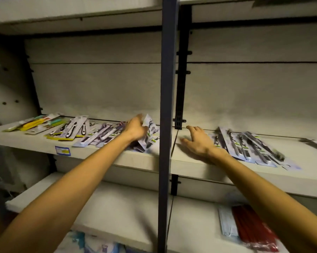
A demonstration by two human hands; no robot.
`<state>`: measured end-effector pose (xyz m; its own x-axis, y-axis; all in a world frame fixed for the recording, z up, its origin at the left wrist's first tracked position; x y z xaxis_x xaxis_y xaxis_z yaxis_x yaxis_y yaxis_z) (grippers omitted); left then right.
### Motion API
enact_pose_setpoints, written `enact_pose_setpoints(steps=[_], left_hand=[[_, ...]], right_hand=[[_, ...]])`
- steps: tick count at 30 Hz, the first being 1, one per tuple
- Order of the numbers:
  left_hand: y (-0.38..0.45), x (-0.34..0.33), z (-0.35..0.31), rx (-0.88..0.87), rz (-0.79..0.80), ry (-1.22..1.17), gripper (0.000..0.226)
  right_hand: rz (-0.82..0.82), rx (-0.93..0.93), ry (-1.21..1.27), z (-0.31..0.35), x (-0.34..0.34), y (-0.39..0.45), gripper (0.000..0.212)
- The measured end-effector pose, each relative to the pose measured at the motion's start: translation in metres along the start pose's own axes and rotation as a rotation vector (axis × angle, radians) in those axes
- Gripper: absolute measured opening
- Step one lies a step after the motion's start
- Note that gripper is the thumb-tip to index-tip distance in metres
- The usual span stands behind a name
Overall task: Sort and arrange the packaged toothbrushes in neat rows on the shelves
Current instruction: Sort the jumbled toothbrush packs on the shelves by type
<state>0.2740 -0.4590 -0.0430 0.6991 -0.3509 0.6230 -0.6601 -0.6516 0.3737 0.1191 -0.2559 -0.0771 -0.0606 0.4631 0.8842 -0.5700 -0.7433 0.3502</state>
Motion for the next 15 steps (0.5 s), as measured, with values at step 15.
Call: enact_pose_setpoints(steps=[15], left_hand=[[-0.107, 0.002, -0.066, -0.545, -0.636, -0.082, 0.056]], right_hand=[[-0.172, 0.0, -0.118, -0.079, 0.065, -0.053, 0.056]])
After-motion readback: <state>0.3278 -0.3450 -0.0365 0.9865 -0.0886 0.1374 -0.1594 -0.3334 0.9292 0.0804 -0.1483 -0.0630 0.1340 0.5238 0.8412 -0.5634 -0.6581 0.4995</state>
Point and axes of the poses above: each hand's wrist, its own y-axis towards the middle knuckle, its own x-axis out of the back of the hand, z = x × y, the point moved 5 cm from there along y, towards the middle knuckle, and after that the axes turned 1 degree about -x, right-handed, at the moved point
